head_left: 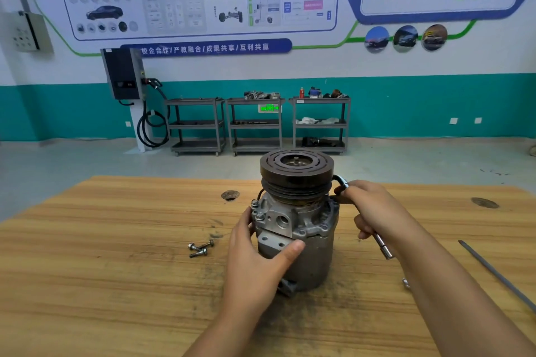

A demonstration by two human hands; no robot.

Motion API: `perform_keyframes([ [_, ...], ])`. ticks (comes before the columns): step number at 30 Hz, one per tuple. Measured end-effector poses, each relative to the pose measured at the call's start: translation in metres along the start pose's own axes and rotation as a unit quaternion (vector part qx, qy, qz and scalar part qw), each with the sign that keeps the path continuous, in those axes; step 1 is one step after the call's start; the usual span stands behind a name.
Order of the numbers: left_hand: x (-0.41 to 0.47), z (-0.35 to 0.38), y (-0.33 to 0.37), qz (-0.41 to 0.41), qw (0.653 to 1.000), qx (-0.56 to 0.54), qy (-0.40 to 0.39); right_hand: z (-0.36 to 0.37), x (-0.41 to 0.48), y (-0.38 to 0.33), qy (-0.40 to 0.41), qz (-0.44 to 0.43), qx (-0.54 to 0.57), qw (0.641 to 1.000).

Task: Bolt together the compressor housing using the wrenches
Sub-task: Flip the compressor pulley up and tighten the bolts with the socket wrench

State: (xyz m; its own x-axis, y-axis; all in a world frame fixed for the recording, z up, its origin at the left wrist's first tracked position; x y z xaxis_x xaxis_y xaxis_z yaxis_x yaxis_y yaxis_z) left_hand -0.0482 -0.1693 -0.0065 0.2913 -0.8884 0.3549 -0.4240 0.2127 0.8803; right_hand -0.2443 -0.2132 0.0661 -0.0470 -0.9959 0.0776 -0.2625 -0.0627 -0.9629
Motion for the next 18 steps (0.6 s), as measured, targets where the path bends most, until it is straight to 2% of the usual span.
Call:
perform_keyframes([
  [6,0.008,-0.004,-0.002,0.014,0.993,-0.097,-0.069,-0.015,-0.003,-0.008,-0.005,0.021,-0.024,0.999],
  [11,0.014,0.001,-0.014,-0.038,0.978,-0.15,-0.14,-0.034,-0.009,-0.011,-0.026,0.049,-0.01,0.998],
  [15,0.015,0.003,-0.015,-0.028,0.98,-0.131,-0.147,-0.034,-0.009,-0.015,0.014,-0.011,-0.035,0.999],
  [18,0.014,0.005,-0.013,-0.021,0.979,-0.138,-0.149,-0.029,-0.009,-0.016,0.002,-0.031,-0.048,0.998],
])
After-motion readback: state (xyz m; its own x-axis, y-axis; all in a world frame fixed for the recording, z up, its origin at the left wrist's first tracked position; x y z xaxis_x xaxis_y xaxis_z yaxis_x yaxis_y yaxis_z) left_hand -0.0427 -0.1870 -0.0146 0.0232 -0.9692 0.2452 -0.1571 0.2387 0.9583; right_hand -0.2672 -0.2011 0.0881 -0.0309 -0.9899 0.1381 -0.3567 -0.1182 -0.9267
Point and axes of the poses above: each hand's wrist, its own x-axis towards the middle knuckle, its own z-axis out of the palm, y = z × x, the point moved 5 cm from there along x, towards the middle knuckle, and after that the axes turned 7 degrees about x, right-handed, at the moved point
